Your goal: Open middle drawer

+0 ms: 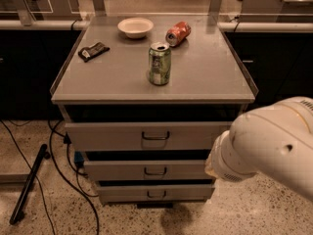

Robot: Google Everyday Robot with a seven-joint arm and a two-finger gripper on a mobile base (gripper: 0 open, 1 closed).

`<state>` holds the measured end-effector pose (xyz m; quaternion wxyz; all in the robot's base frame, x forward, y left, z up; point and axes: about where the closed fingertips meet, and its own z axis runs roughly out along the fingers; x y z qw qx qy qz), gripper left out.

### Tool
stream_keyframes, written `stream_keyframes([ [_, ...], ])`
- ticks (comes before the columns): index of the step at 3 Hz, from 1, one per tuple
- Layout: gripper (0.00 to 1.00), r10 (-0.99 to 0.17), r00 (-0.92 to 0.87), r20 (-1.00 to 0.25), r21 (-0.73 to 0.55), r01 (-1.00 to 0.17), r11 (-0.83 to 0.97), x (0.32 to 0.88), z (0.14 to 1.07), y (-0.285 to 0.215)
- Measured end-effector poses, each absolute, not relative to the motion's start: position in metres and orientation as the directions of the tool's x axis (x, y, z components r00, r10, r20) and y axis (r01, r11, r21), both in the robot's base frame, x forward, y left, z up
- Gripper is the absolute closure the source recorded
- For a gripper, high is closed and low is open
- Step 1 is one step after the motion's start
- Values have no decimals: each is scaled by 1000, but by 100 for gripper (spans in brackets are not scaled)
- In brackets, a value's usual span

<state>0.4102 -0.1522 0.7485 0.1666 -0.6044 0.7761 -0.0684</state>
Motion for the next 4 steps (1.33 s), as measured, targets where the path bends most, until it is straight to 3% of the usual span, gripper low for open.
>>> stream_keyframes([
  [2,100,-951,-194,-243,-403,-871,280,454,670,-172],
  [4,100,-863,-310,-399,-193,-892,409,504,578,-193],
])
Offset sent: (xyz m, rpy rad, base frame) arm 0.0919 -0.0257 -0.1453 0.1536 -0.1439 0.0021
